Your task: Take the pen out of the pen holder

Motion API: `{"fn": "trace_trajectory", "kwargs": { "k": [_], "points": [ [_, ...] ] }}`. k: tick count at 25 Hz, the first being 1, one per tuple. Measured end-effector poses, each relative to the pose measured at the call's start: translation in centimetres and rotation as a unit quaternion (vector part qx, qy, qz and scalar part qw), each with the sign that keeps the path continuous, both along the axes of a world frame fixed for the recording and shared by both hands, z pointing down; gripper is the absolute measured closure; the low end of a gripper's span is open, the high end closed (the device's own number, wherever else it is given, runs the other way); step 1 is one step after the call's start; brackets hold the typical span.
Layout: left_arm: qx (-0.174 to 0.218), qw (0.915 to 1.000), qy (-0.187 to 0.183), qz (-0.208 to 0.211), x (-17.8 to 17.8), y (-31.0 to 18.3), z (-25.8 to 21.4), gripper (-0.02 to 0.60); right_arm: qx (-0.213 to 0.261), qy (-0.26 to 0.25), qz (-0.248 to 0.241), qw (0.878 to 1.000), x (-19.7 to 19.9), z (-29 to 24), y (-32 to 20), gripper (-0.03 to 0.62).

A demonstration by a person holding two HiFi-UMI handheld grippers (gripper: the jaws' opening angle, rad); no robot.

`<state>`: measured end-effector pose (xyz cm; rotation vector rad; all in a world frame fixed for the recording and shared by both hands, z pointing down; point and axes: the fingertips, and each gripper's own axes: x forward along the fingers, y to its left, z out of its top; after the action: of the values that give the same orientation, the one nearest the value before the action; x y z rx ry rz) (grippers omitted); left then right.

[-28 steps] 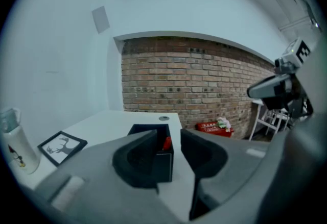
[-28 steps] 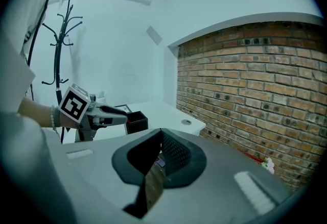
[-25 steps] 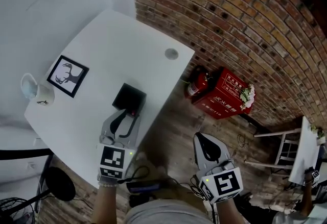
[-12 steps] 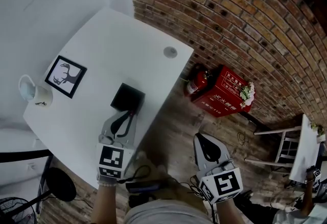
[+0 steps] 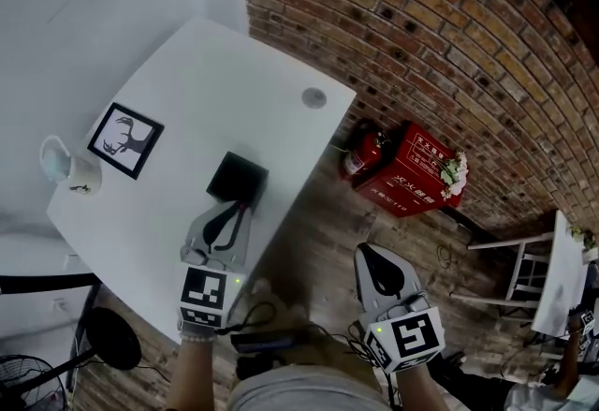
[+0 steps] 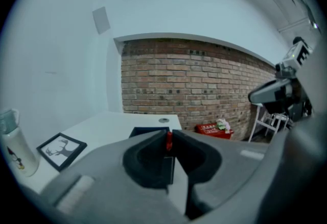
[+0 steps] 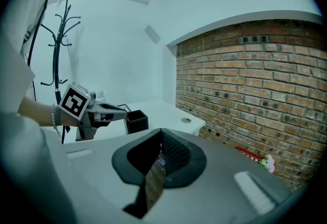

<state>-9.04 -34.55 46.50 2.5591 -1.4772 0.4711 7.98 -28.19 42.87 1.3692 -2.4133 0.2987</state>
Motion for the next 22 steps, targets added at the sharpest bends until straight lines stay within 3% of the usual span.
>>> {"fn": "trace_trajectory", "kwargs": {
  "k": [17,22],
  "points": [
    [0.07,0.9969,-0.028,-0.021,0.2,3.6,-7.0,0.554,0.034,-0.024,-0.03,0.999,-0.4,-2.8,2.6,0.589],
    [0.081,0.9956,-0.021,-0.042,-0.2,5.0,-9.1,0.555,0.047,-0.032,-0.042,0.997,-0.7,-3.7,3.5,0.589]
  ]
}}
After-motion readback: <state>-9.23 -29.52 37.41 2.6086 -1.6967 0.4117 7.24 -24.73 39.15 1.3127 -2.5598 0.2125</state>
